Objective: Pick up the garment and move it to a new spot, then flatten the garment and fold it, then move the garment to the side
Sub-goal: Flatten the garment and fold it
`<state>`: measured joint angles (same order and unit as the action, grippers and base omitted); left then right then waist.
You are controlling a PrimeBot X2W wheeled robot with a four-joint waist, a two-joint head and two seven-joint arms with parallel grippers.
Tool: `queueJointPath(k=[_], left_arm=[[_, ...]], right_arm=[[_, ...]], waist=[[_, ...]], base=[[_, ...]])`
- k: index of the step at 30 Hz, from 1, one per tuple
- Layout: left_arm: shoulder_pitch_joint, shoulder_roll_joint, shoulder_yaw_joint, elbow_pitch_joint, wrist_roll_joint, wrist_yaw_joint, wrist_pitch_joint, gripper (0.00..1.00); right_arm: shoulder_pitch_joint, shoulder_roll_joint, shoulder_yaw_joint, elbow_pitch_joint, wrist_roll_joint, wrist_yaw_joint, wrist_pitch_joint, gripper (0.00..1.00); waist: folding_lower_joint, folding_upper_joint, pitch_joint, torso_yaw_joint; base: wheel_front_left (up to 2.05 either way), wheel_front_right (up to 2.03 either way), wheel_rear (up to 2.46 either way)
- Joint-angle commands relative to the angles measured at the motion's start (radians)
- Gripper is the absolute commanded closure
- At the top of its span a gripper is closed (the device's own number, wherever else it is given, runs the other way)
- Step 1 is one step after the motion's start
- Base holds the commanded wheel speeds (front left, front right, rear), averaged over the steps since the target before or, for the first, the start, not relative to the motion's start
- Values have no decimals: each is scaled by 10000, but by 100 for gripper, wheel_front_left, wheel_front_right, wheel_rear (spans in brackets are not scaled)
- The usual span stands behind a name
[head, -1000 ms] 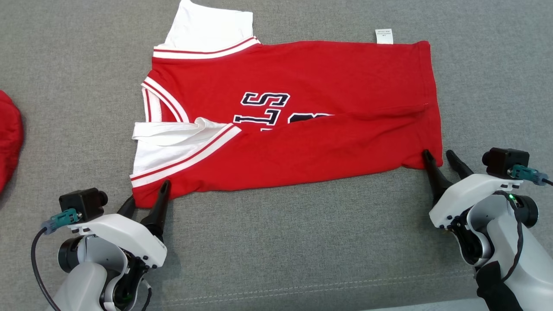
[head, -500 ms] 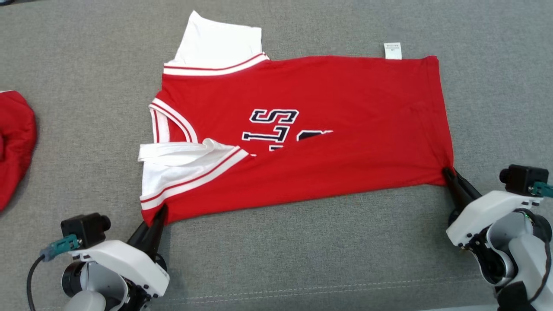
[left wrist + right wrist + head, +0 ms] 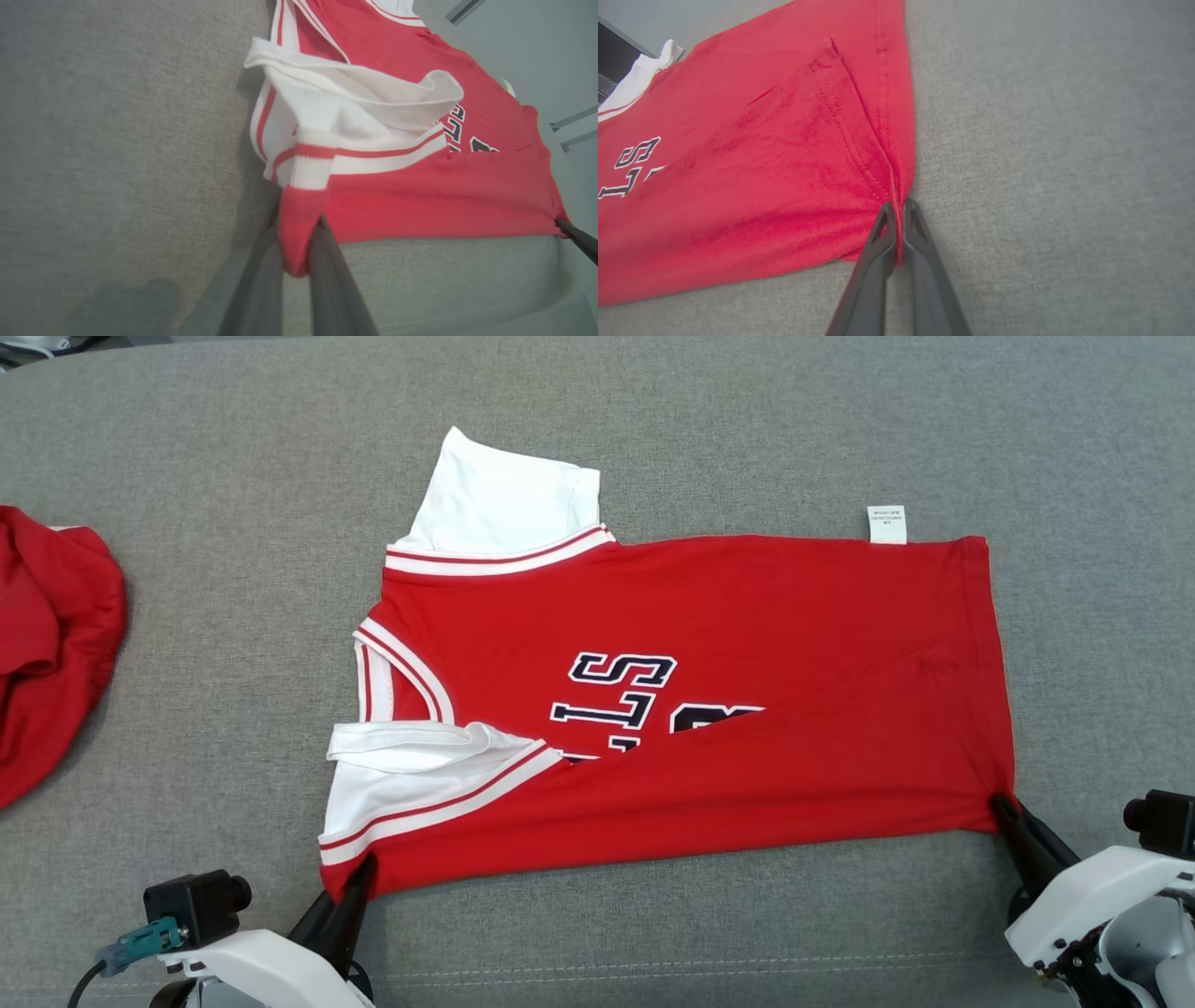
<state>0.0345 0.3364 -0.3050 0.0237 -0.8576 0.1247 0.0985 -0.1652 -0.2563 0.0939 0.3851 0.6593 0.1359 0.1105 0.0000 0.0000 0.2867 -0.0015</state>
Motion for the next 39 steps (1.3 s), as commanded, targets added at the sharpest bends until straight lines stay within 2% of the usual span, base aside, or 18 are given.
queueJointPath(k=[1, 2, 3, 4, 9, 15, 18, 22, 26, 33, 39], left_arm=[[-185, 245, 438, -170, -62, 84, -35, 100], [-205, 206, 444, -132, -111, 58, -49, 80], [-214, 200, 400, -67, -140, 21, 7, 0], [-226, 207, 365, -10, -141, -6, 34, 0], [-292, 383, 437, 49, 148, 145, -170, 0], [-892, 1161, 847, -673, 1107, 627, -616, 0], [-1685, 1757, 990, -1056, 1533, 650, -425, 0], [-3185, 2416, 878, -1223, 1727, 234, 339, 0], [-4988, 2779, 643, -716, 1445, -523, 1352, 0], [-8251, 2779, -34, 1211, 935, -1836, 3073, 0], [-10148, 2600, -618, 2816, 574, -2359, 4119, 0]], right_arm=[[305, -172, 52, -173, -143, -52, 92, 100], [371, -102, 0, -277, -228, -52, 129, 86], [428, -36, -45, -366, -305, -52, 164, 4], [475, 34, -103, -441, -361, -52, 190, 0], [604, 248, -526, -762, -622, -52, -56, 0], [314, 505, -1436, -1134, -1243, -52, -654, 0], [-266, 616, -1618, -1206, -1595, -52, -641, 0], [-1393, 579, -1416, -984, -1833, -52, -317, 0], [-2660, 366, -1008, -432, -1812, -52, 137, 0], [-4796, -153, 32, 665, -1611, -52, 797, 0], [-6215, -216, 1200, 1399, -1246, -52, 1075, 0]], waist=[[0, 0, -11, -11], [0, 0, -27, -26], [0, 0, -37, -45], [0, 0, -47, -62], [0, 0, -62, -127], [0, 0, 108, -225], [0, 0, 287, -372], [0, 0, 617, -628], [0, 0, 1069, -848], [0, 0, 1891, -1144], [0, 0, 2516, -1454]], base=[[0, 0, 0], [0, 0, 0], [0, 0, 0], [0, 0, 0], [0, 0, 0], [0, 0, 0], [0, 0, 0], [0, 0, 0], [0, 0, 0], [0, 0, 0], [0, 0, 0]])
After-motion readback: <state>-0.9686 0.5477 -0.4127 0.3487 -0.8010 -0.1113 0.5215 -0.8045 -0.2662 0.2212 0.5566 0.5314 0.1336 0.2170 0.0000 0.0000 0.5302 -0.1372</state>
